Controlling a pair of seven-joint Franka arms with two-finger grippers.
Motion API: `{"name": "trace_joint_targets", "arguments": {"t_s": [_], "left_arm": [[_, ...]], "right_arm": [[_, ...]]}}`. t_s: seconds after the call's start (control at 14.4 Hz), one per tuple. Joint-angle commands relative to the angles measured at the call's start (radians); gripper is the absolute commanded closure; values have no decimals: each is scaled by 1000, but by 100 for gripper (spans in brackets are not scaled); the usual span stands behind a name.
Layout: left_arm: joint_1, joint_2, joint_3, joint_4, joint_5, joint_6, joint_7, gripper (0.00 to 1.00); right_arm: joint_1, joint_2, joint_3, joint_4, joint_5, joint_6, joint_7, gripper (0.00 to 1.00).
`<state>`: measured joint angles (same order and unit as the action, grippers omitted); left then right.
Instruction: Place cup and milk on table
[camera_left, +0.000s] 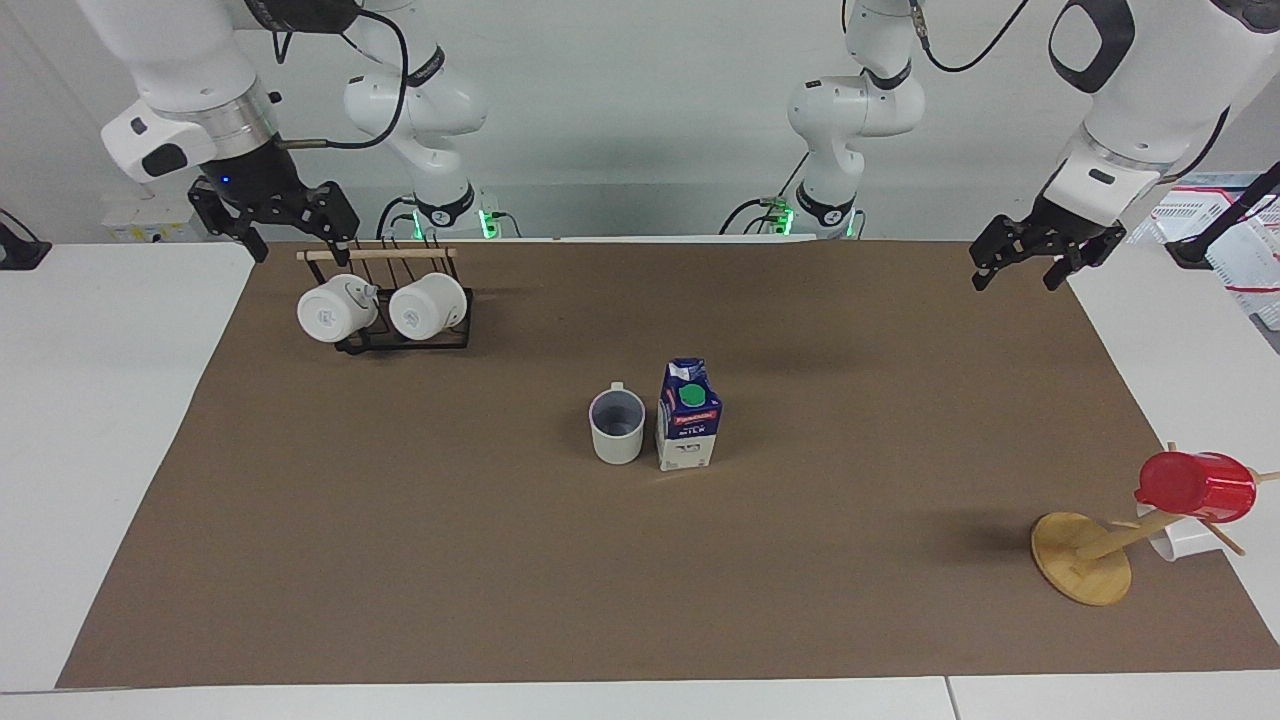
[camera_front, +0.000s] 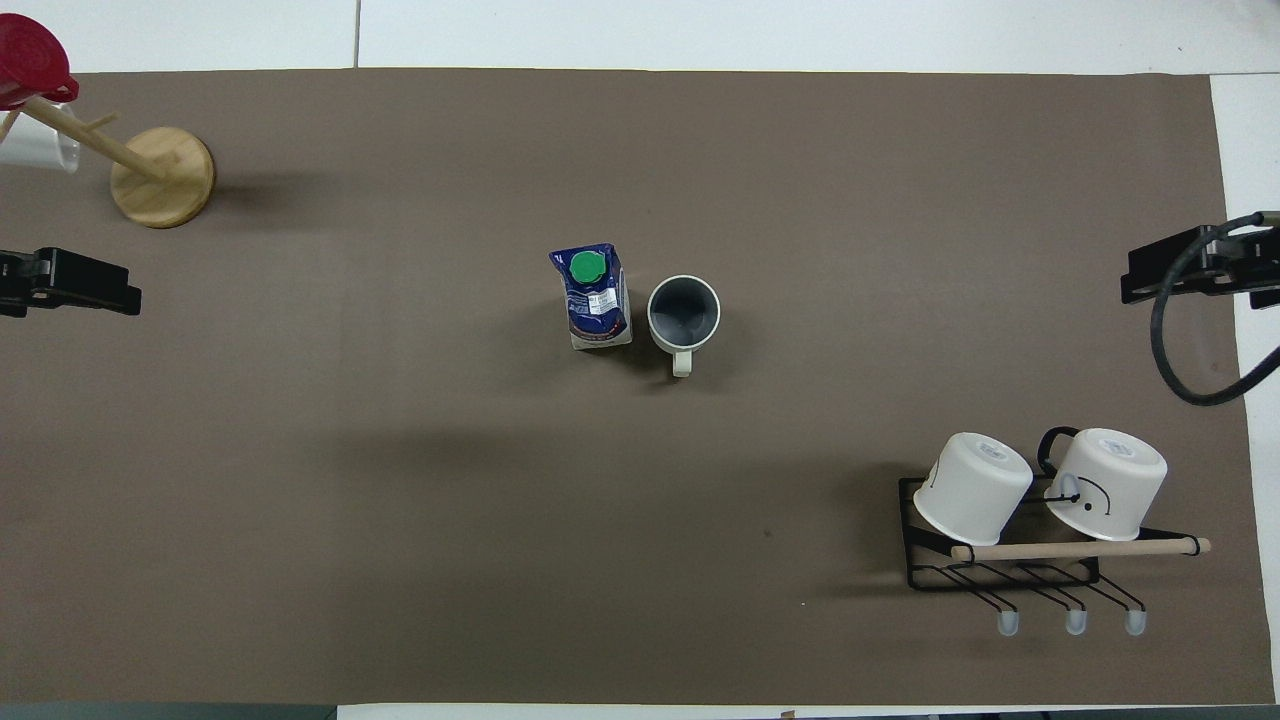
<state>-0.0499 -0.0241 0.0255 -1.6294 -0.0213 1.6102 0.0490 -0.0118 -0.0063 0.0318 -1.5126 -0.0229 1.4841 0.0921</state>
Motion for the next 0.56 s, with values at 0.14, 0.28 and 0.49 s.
{"name": "trace_joint_targets", "arguments": {"t_s": [0.14,0.28,0.49], "left_arm": [[7,-22,-2,-23,-5,5,11,0],[7,-22,-2,-23,-5,5,11,0],[7,-22,-2,-23,-5,5,11,0]], "right_arm": [[-5,-29,2,-46,6,12,-12,0],[-8,-29,2,-44,9,15,-17,0],[-8,-29,2,-44,14,12,-17,0]]}}
